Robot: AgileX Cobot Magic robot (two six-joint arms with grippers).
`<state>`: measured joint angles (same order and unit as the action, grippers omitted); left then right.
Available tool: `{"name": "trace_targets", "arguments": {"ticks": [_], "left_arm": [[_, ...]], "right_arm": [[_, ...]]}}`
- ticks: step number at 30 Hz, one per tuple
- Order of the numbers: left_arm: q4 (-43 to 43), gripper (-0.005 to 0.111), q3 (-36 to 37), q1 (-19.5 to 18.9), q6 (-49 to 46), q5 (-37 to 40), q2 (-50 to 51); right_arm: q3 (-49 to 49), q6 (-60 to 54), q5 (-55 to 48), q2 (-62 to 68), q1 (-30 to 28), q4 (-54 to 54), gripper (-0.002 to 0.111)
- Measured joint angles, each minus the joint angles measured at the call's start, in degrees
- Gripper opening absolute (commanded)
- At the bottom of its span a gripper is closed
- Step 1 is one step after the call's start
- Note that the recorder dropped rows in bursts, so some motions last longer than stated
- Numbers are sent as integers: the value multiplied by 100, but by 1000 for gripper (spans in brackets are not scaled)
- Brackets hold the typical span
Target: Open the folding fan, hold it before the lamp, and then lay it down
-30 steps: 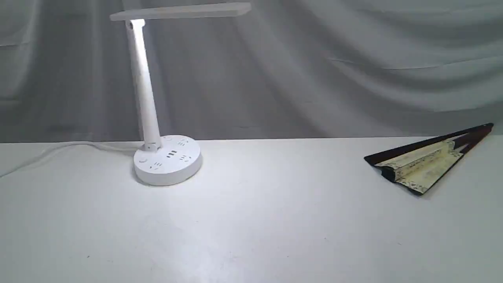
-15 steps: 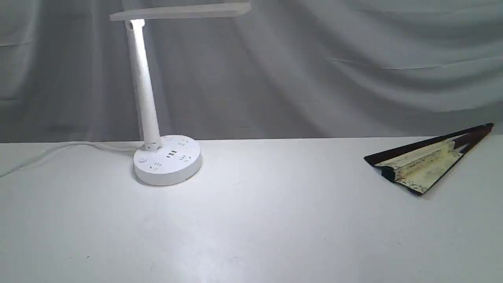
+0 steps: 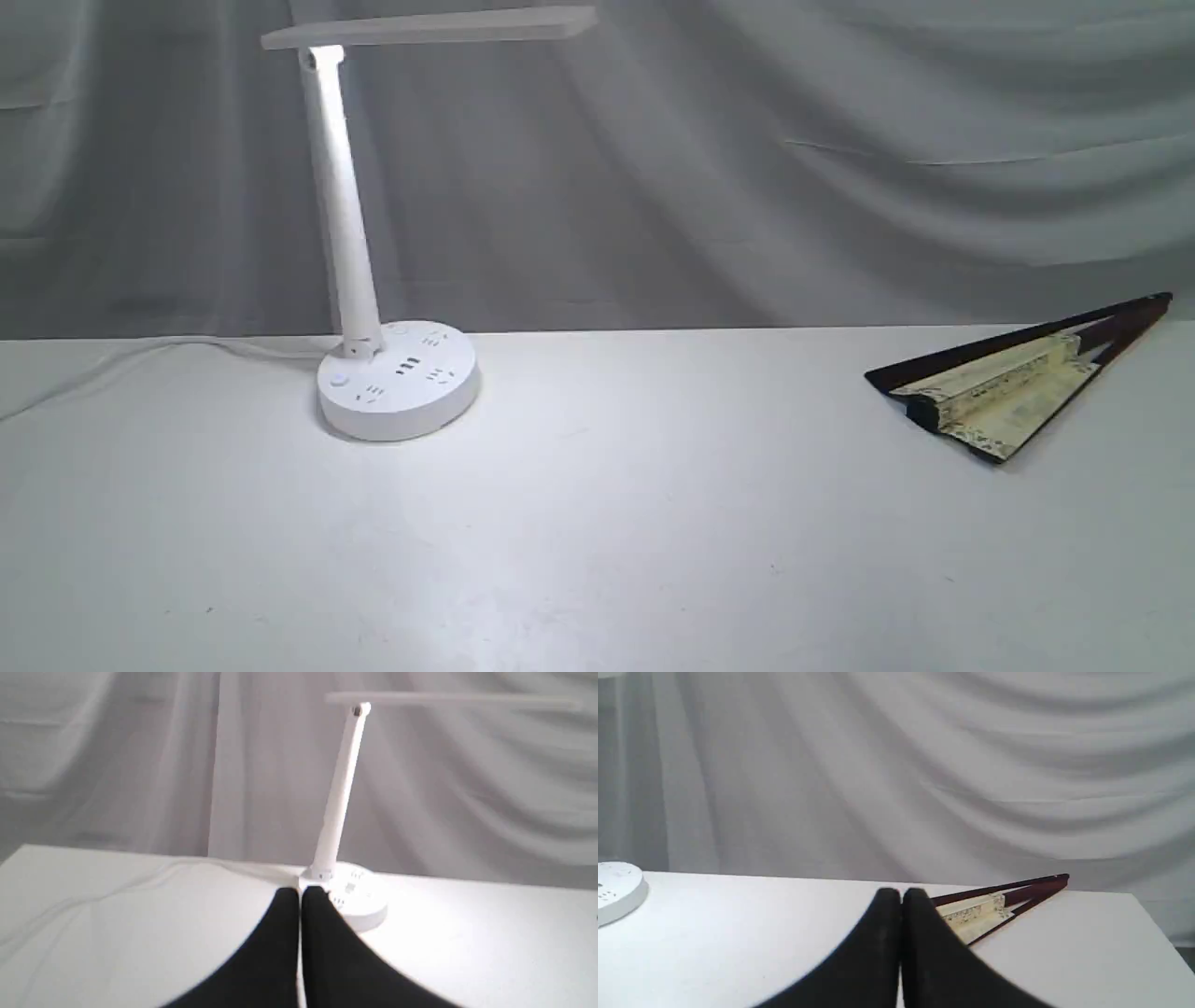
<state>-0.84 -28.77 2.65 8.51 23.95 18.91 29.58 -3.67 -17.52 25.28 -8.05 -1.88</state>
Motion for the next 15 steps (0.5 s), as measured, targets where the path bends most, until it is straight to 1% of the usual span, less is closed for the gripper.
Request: {"name": "trace_targets", "arguments": {"ticks": [5,11,15], "left_arm": [[0,0,0,0,0,-300,819],[0,0,0,0,0,-878,1499],[0,0,0,0,0,-1133,1991]], "right_arm": [[355,0,137,1093,0,0,0],[417,0,842,2398,0,-12,0],[596,0,900,3145,0,-165,0]]}}
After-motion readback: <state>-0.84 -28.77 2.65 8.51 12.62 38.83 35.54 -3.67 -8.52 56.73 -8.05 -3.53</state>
